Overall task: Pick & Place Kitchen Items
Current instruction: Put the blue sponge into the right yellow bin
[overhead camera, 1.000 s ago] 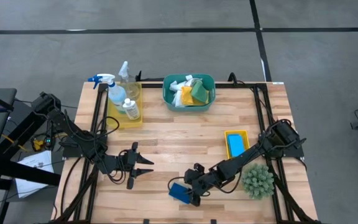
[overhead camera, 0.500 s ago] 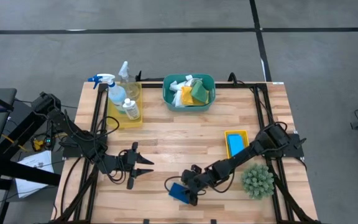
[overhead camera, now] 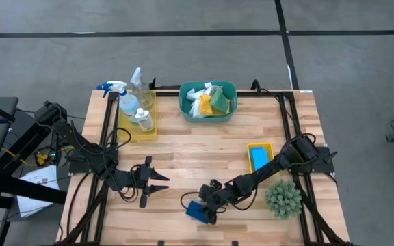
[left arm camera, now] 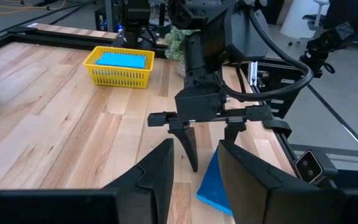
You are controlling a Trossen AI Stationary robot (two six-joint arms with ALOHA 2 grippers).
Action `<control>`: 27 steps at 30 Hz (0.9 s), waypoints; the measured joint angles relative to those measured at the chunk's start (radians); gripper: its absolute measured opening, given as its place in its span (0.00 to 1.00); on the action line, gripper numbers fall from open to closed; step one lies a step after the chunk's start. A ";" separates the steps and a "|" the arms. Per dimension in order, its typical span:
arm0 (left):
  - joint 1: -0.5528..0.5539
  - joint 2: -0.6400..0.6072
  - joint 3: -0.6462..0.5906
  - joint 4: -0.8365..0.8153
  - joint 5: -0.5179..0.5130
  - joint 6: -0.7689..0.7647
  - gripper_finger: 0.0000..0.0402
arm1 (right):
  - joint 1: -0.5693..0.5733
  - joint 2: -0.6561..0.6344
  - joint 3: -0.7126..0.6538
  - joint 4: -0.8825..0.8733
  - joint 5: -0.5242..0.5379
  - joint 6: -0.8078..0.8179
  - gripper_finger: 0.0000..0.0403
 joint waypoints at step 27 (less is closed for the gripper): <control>0.000 0.000 0.000 -0.001 0.000 0.000 0.30 | 0.003 0.000 0.000 0.003 -0.039 -0.073 0.01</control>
